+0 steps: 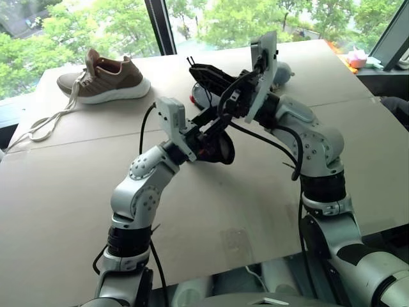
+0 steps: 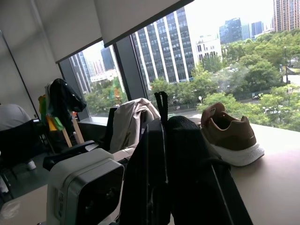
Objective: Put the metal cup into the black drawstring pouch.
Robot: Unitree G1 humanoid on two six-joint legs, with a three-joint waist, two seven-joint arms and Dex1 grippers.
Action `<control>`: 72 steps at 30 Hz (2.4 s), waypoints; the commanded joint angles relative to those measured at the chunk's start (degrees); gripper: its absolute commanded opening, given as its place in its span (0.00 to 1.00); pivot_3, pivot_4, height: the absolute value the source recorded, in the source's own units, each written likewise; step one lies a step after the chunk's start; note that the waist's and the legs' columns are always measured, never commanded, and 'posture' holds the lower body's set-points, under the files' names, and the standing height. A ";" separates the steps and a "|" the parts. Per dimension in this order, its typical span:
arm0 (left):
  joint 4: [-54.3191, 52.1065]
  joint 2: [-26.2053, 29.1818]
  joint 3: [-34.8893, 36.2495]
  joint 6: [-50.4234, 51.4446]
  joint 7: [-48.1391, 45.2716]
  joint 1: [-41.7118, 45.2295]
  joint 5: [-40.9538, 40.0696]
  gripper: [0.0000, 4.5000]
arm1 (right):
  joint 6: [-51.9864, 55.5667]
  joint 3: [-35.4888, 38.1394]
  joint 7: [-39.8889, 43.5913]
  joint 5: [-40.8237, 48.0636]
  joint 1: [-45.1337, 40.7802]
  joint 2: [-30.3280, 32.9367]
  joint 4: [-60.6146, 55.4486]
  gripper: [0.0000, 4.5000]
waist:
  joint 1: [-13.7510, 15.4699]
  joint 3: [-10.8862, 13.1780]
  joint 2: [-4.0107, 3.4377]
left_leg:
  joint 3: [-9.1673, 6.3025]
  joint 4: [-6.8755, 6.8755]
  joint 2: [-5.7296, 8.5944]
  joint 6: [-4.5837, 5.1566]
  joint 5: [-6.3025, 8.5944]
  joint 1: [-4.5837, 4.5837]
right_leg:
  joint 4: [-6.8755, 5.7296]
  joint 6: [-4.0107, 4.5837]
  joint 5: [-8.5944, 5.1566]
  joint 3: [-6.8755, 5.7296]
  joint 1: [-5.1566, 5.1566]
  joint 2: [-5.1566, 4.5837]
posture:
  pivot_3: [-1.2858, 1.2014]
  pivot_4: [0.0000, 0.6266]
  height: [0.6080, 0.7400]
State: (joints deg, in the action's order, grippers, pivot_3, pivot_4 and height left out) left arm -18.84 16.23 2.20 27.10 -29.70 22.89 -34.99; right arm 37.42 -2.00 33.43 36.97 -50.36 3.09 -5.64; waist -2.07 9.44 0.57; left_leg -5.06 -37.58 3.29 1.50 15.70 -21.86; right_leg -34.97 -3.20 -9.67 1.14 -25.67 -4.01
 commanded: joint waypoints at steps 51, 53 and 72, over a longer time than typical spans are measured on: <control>-0.98 4.54 6.99 1.89 -2.53 -9.74 -1.88 0.61 | -7.48 19.20 -18.62 24.42 -12.90 -6.74 2.75 0.00 | -0.36 0.00 -0.02 | 0.07 -0.03 -0.07 0.01 0.00 0.03 | -0.10 0.00 0.00 0.08 -0.03 0.05 | 0.52 0.24 1.00; 1.04 5.57 10.35 1.11 -2.52 -10.24 -2.13 0.61 | -5.65 17.97 -17.84 25.59 -12.23 -6.19 1.30 0.00 | -0.38 0.00 -0.02 | 0.07 -0.03 -0.07 0.01 0.00 0.03 | -0.10 0.00 0.00 0.08 -0.02 0.04 | 0.52 0.24 1.00; -1.87 13.51 16.25 0.53 -3.27 -28.02 2.42 0.62 | 0.95 2.16 9.06 9.75 22.20 26.03 -0.88 0.38 | 0.04 -0.06 0.09 | 0.13 -0.06 -0.04 0.08 0.04 -0.01 | 0.00 0.00 0.00 0.08 0.01 -0.02 | 0.52 0.24 1.00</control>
State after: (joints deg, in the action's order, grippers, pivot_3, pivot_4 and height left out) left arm -16.94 28.32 17.36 27.59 -32.13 -2.97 -32.98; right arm 42.95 1.90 36.04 52.34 -31.06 26.02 -5.38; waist -2.02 9.38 0.65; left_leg -4.90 -37.64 3.25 1.60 15.75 -21.87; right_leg -34.96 -3.21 -9.68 1.26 -25.67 -4.03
